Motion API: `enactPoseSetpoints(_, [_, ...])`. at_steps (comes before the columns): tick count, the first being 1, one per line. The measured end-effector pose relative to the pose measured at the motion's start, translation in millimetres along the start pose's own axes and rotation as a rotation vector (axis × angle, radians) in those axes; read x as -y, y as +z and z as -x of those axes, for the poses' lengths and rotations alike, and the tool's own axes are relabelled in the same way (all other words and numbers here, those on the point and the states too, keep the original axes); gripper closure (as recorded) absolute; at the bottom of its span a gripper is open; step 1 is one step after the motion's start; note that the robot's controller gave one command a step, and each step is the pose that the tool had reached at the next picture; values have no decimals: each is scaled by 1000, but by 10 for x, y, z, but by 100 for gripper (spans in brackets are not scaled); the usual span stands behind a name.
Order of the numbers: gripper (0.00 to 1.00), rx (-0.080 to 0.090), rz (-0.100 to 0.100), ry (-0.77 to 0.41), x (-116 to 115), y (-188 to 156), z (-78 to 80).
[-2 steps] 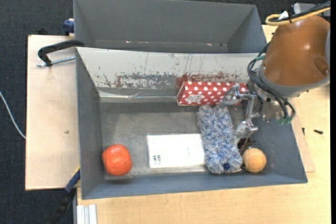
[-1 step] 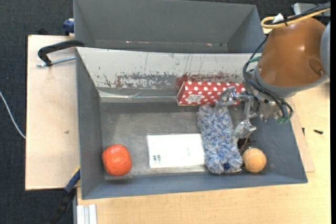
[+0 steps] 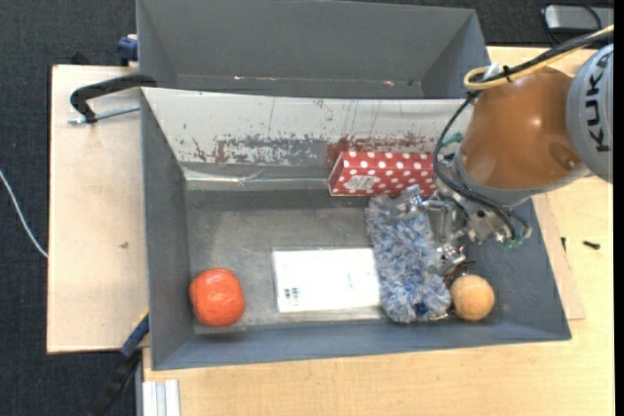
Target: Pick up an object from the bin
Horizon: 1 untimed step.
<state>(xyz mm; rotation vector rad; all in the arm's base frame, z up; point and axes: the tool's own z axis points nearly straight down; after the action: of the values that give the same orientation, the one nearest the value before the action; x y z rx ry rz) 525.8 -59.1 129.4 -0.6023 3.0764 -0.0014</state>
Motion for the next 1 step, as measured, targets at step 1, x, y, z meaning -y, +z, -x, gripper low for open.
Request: enactPoseSetpoints(1, [100, 2, 2, 269, -17, 396, -39])
